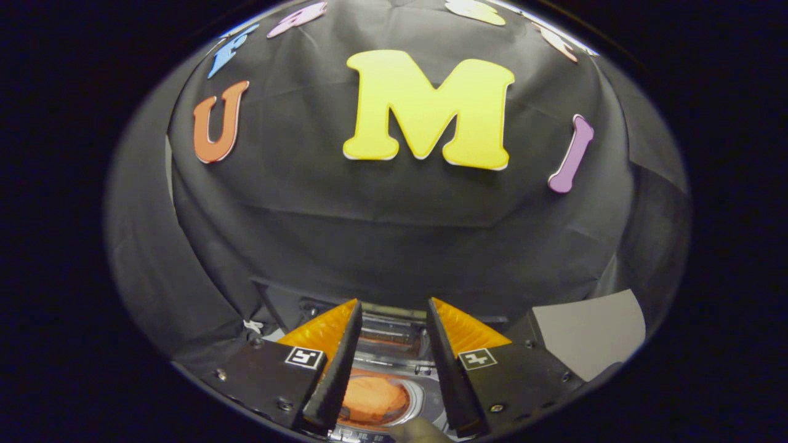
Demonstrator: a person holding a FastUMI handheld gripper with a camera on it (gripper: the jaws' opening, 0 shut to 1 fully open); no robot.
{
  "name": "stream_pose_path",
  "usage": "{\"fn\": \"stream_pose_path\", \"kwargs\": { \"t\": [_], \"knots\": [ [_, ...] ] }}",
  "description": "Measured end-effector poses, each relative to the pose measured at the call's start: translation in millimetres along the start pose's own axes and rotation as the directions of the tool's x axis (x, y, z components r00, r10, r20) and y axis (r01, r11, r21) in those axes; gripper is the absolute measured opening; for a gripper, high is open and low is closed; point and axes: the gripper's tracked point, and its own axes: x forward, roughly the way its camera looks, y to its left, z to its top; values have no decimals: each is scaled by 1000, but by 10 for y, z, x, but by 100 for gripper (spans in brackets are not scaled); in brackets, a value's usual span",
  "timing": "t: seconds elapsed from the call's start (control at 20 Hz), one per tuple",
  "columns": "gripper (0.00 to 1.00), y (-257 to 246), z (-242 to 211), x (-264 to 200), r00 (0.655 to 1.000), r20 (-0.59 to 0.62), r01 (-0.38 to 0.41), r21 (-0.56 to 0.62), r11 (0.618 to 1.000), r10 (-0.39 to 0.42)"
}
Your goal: Put the clothes into the washing machine and then close the washing machine lid.
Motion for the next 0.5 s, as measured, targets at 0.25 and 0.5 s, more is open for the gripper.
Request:
{"fn": "stream_pose_path", "kwargs": {
  "t": [0.25, 0.5],
  "knots": [
    [67, -74, 250, 144, 1000, 27, 2, 41, 999, -3],
    [67, -56, 200, 434, 1000, -17, -14, 61, 998, 16]
  ]
}}
